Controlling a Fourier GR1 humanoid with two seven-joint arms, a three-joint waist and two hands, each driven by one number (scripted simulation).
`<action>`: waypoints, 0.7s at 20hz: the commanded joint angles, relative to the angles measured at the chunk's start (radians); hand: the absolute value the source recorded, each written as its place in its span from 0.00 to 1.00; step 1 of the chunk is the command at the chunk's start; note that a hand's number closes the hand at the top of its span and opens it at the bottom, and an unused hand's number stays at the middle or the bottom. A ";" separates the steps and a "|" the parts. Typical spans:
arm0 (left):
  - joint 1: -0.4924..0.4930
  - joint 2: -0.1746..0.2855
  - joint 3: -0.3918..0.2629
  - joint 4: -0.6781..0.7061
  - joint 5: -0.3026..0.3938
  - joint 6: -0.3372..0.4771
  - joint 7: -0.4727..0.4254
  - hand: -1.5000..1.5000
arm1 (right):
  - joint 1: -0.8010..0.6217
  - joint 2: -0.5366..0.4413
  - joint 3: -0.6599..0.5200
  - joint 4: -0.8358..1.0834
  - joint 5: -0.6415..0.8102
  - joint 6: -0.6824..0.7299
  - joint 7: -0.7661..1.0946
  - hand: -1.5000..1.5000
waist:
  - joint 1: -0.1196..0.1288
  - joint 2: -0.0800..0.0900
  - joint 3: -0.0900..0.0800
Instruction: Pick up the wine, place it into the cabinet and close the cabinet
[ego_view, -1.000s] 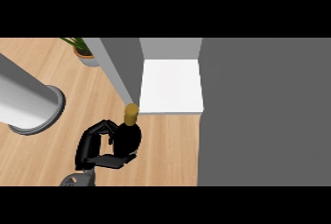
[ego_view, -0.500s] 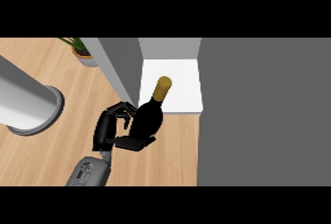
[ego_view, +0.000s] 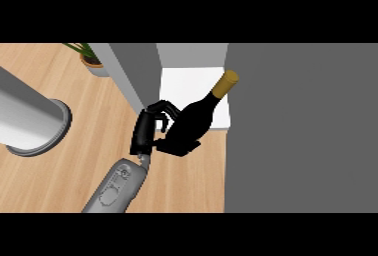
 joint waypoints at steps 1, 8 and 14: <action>-0.118 0.000 -0.007 0.001 0.030 0.040 0.112 1.00 | 0.033 -0.063 -0.127 -0.123 -0.170 0.023 0.054 0.00 | 0.000 0.000 0.000; -0.269 0.000 -0.168 0.188 0.192 0.200 0.113 1.00 | 0.028 0.000 -0.055 -0.098 -0.098 0.016 0.030 0.00 | -0.009 0.003 0.000; -0.352 0.000 -0.197 0.358 0.200 0.266 0.101 1.00 | 0.039 -0.033 -0.107 -0.134 -0.159 0.036 0.050 0.00 | -0.019 0.003 0.000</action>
